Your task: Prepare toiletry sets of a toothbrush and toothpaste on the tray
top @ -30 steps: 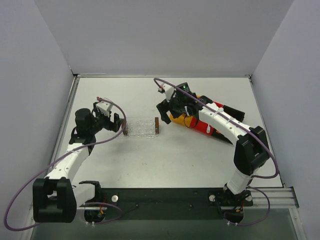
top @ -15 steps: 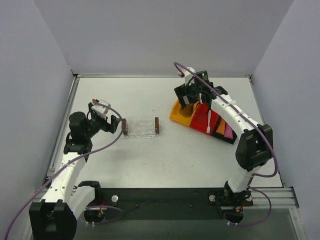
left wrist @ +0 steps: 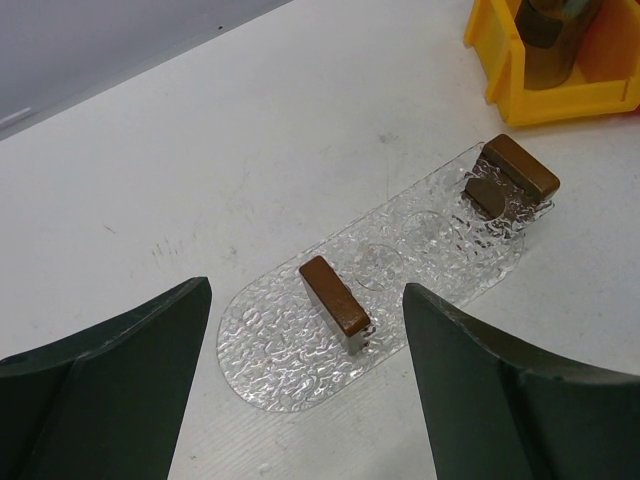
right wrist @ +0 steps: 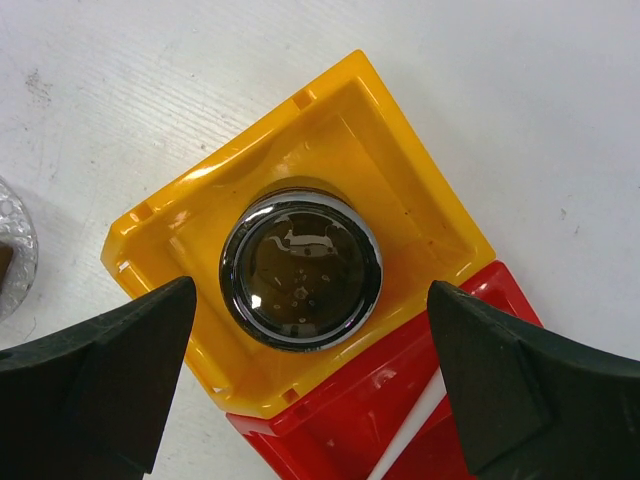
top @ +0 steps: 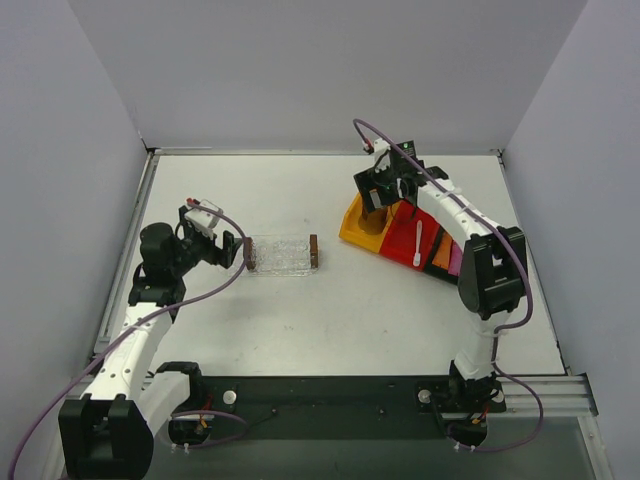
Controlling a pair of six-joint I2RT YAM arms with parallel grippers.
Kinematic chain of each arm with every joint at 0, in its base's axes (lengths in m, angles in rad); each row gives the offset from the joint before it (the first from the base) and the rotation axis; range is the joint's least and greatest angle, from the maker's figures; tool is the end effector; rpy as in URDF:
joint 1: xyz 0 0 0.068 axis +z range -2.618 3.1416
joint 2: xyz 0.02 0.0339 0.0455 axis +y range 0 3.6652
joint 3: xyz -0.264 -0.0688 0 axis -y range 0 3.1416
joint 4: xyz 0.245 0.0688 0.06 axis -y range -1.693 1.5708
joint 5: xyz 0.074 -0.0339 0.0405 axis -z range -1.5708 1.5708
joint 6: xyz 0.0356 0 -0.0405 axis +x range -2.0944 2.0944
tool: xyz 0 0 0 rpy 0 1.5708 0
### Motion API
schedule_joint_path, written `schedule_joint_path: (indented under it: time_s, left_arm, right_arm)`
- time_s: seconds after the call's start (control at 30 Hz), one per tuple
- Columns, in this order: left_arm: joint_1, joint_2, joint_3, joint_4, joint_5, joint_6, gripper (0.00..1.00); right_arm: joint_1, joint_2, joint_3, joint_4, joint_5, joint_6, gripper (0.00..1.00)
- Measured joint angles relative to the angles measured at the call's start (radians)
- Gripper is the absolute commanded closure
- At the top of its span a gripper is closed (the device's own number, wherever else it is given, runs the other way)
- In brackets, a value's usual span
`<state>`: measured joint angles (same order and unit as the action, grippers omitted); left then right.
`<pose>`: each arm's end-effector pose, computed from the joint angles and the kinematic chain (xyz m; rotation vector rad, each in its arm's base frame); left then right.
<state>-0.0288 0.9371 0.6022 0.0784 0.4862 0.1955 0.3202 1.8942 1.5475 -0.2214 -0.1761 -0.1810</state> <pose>0.2162 -0.0229 0.2756 0.5366 1.7274 -0.3250 0.4220 0.1465 0.2783 -0.6306 2.0461 0.2698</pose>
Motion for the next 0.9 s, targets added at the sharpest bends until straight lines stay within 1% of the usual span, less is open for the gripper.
schedule_joint_path:
  time_s: [0.17, 0.57, 0.77, 0.87, 0.9]
  left_arm:
    - [0.0, 0.013, -0.001, 0.0, 0.0, 0.0, 0.12]
    - [0.0, 0.028, -0.005, 0.002, 0.0, 0.0, 0.12]
    - [0.0, 0.028, -0.019, 0.004, 0.0, 0.001, 0.12]
    - [0.0, 0.028, -0.022, 0.004, 0.0, 0.001, 0.12]
    - [0.0, 0.028, -0.022, 0.005, 0.0, 0.001, 0.12]
  right_arm:
    - [-0.002, 0.037, 0.016, 0.0, -0.011, 0.006, 0.07]
    - [-0.011, 0.132, 0.05, -0.002, -0.032, 0.024, 0.14]
    - [-0.014, 0.149, 0.058, -0.003, -0.042, 0.031, 0.25]
    - [-0.014, 0.149, 0.061, -0.003, -0.047, 0.034, 0.33]
    - [-0.014, 0.149, 0.061, -0.003, -0.05, 0.037, 0.38]
